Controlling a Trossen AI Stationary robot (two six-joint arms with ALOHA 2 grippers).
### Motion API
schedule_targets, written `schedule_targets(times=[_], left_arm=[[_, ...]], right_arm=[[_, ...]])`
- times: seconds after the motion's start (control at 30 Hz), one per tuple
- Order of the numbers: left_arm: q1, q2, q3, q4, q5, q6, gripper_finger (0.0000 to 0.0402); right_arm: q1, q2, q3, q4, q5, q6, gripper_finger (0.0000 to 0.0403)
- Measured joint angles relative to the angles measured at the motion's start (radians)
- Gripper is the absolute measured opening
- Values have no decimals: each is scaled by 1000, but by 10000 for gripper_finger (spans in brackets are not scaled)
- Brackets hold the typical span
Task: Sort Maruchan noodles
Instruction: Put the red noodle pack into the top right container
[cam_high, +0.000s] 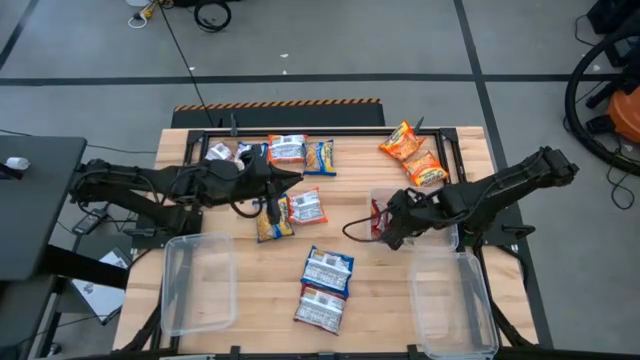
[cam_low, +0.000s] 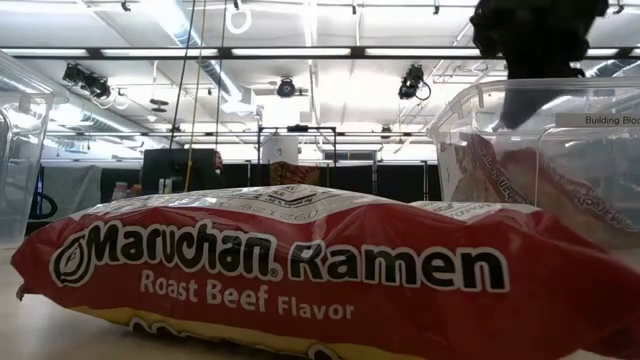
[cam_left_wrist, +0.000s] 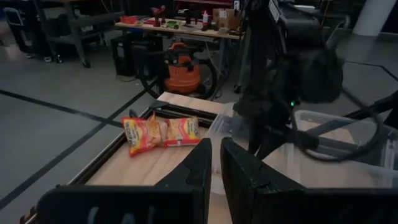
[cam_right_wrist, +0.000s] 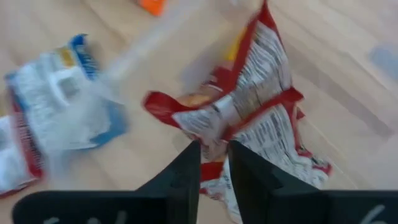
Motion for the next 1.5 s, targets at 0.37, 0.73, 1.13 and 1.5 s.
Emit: schedule_targets(times=[0.37, 0.73, 1.13, 1.5], left_arm=[[-13, 52, 2, -58, 23, -117, 41], [-40, 104, 1, -138, 42, -206, 41], [-17, 182, 0, -444, 68, -268, 41], [48, 182, 1, -448, 98, -114, 41]], right_arm=[[-69, -176, 81, -200, -119, -421, 136], [-174, -88, -49, -313, -355, -541, 135], [-218, -58, -167, -252, -270, 21, 132], [-232, 3, -251, -151, -275, 189, 132]])
